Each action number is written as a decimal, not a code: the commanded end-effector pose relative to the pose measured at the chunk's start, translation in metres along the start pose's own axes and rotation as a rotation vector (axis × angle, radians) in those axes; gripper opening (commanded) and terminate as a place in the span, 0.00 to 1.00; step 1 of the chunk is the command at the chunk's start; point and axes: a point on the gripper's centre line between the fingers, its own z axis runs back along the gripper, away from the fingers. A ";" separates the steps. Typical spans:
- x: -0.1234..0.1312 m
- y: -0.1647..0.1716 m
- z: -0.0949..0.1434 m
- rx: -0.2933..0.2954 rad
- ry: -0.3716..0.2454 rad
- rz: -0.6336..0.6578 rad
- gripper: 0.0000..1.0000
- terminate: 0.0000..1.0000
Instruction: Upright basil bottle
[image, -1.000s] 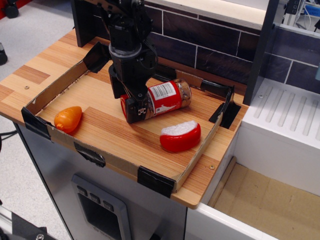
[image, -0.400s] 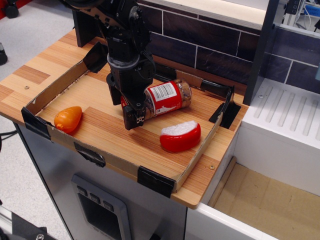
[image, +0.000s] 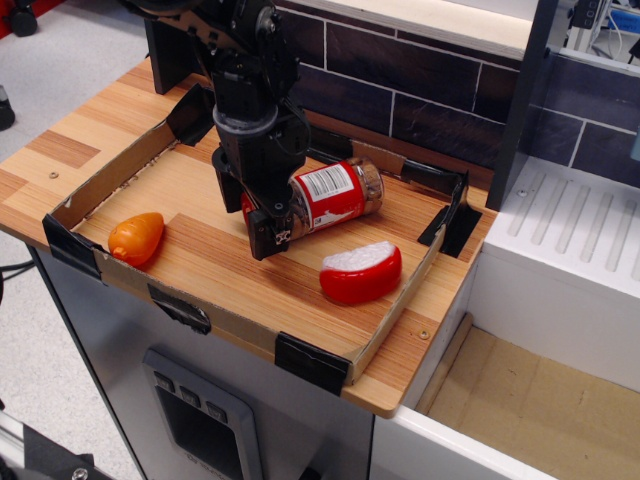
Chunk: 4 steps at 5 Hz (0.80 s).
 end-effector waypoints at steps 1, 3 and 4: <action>0.012 0.036 0.064 0.077 -0.015 0.097 0.00 0.00; 0.012 0.046 0.084 0.101 0.021 0.122 0.00 0.00; 0.013 0.047 0.093 0.100 -0.009 0.133 0.00 0.00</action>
